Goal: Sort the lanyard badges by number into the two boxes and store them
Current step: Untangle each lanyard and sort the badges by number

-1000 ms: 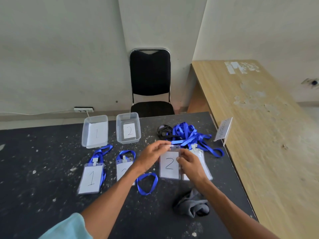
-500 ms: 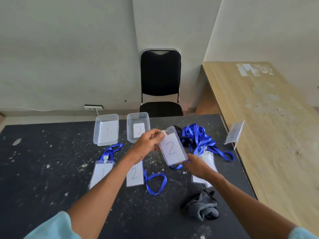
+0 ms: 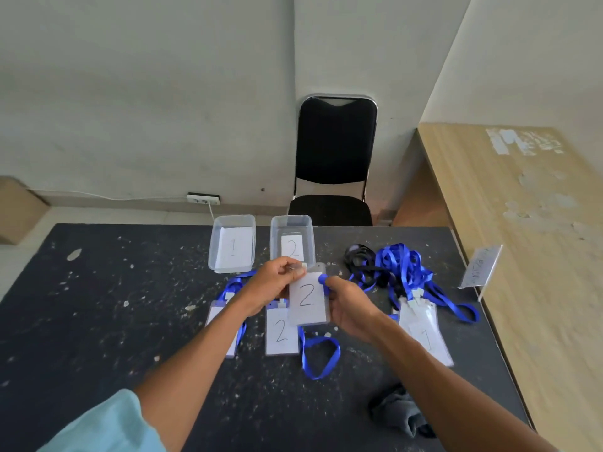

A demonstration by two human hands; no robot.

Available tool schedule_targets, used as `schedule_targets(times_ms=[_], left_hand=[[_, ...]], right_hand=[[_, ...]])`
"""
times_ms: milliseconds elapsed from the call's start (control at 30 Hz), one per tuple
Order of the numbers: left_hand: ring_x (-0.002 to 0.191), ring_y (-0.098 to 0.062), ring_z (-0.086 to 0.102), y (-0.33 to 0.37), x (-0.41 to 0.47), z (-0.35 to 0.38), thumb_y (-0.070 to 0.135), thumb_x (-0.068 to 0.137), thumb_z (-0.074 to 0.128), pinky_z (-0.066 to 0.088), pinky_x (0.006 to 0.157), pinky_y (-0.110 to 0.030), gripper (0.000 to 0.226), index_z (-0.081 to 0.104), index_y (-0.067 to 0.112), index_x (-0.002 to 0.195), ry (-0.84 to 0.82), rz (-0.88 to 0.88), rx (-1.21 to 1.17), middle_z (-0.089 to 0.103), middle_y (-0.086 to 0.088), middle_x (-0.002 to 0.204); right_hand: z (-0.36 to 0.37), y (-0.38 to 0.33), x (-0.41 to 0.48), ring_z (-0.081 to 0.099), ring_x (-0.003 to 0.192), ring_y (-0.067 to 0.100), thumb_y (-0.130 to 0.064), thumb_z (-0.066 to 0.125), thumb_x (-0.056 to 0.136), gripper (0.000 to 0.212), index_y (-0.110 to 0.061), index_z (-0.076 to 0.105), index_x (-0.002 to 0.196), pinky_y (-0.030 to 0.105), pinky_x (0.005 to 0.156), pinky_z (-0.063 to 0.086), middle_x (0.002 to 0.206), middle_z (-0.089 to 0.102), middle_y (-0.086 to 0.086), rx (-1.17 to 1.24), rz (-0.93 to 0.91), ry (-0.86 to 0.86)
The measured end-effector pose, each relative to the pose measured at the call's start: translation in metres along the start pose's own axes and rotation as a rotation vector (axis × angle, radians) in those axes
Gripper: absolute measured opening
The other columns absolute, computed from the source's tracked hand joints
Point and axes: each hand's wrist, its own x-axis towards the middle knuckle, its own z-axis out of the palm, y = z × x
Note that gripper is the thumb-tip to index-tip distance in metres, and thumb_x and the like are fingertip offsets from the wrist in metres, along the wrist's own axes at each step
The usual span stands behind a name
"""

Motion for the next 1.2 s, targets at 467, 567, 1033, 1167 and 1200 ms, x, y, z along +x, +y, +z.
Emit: schedule_targets(times_ms=[467, 567, 1033, 1167, 1200], left_hand=[[0.109, -0.016, 0.064, -0.092, -0.015, -0.027, 0.014, 0.099, 0.057, 0.057, 0.093, -0.032, 0.026, 0.064, 0.016, 0.124, 0.150, -0.163, 0.074, 0.066, -0.006, 0.123], [0.113, -0.015, 0.060, -0.106, -0.014, -0.015, 0.015, 0.097, 0.060, 0.053, 0.096, -0.031, 0.042, 0.053, 0.017, 0.138, 0.246, -0.188, 0.221, 0.061, -0.003, 0.129], [0.087, -0.011, 0.060, -0.115, -0.025, 0.018, 0.012, 0.095, 0.061, 0.043, 0.068, -0.014, 0.013, 0.059, 0.014, 0.108, 0.580, -0.221, 0.253, 0.062, -0.002, 0.102], [0.081, -0.008, 0.059, -0.121, -0.039, 0.026, 0.020, 0.093, 0.064, 0.040, 0.058, -0.013, 0.009, 0.056, 0.018, 0.096, 0.509, -0.309, 0.295, 0.062, 0.000, 0.097], [0.079, -0.008, 0.059, -0.124, -0.043, 0.028, 0.022, 0.093, 0.064, 0.038, 0.057, -0.013, 0.010, 0.055, 0.018, 0.095, 0.493, -0.323, 0.301, 0.062, 0.000, 0.095]], right_hand=[[0.018, 0.085, 0.069, 0.066, 0.073, 0.021, -0.004, 0.064, 0.088, 0.010, -0.008, 0.065, 0.097, 0.040, 0.069, 0.059, 0.089, 0.070, 0.011, -0.636, 0.054, 0.343], [0.016, 0.096, 0.066, 0.067, 0.072, 0.013, -0.008, 0.061, 0.091, 0.014, -0.013, 0.064, 0.104, 0.023, 0.056, 0.055, 0.089, 0.069, 0.001, -0.669, 0.039, 0.385], [0.013, 0.125, 0.040, 0.050, 0.106, 0.026, -0.016, 0.054, 0.087, 0.035, -0.013, 0.053, 0.122, 0.040, 0.092, 0.045, 0.117, 0.051, 0.005, -1.174, -0.313, 0.639], [0.014, 0.143, 0.031, 0.051, 0.080, 0.021, -0.020, 0.064, 0.080, 0.020, -0.019, 0.048, 0.092, 0.030, 0.067, 0.043, 0.089, 0.050, -0.002, -1.350, -0.424, 0.626], [0.015, 0.145, 0.029, 0.052, 0.082, 0.019, -0.027, 0.063, 0.085, 0.021, -0.020, 0.045, 0.094, 0.029, 0.067, 0.044, 0.091, 0.051, -0.004, -1.358, -0.373, 0.590]])
